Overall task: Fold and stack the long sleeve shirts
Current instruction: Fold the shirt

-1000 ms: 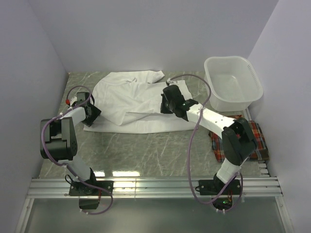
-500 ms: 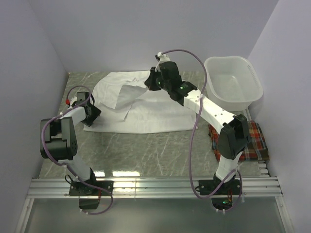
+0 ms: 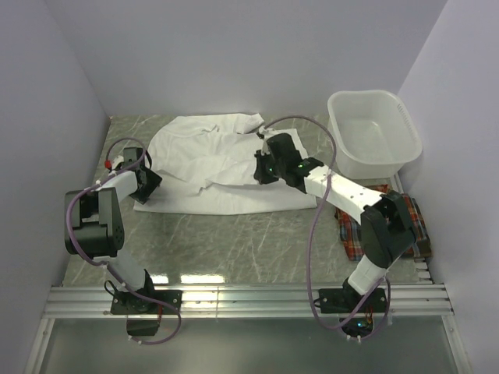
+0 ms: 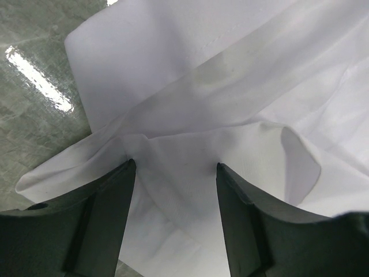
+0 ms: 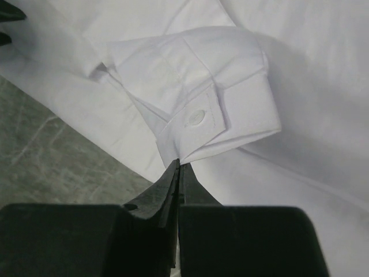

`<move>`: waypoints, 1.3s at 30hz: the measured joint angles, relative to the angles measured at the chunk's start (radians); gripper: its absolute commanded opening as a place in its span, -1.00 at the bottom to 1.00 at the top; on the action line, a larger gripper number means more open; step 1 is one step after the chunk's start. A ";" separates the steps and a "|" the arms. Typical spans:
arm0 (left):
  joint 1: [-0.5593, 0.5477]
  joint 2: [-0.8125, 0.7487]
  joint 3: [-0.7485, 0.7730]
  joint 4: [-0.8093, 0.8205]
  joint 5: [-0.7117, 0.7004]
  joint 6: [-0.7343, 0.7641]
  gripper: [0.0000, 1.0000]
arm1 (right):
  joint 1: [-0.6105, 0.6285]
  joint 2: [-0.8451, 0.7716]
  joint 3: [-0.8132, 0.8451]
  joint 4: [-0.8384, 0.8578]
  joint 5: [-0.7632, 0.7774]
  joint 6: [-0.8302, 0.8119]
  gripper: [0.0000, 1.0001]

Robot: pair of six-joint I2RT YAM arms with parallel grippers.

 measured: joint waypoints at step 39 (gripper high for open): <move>0.000 0.001 0.004 -0.016 -0.019 -0.003 0.30 | -0.212 -0.048 -0.121 -0.246 0.065 0.039 -1.00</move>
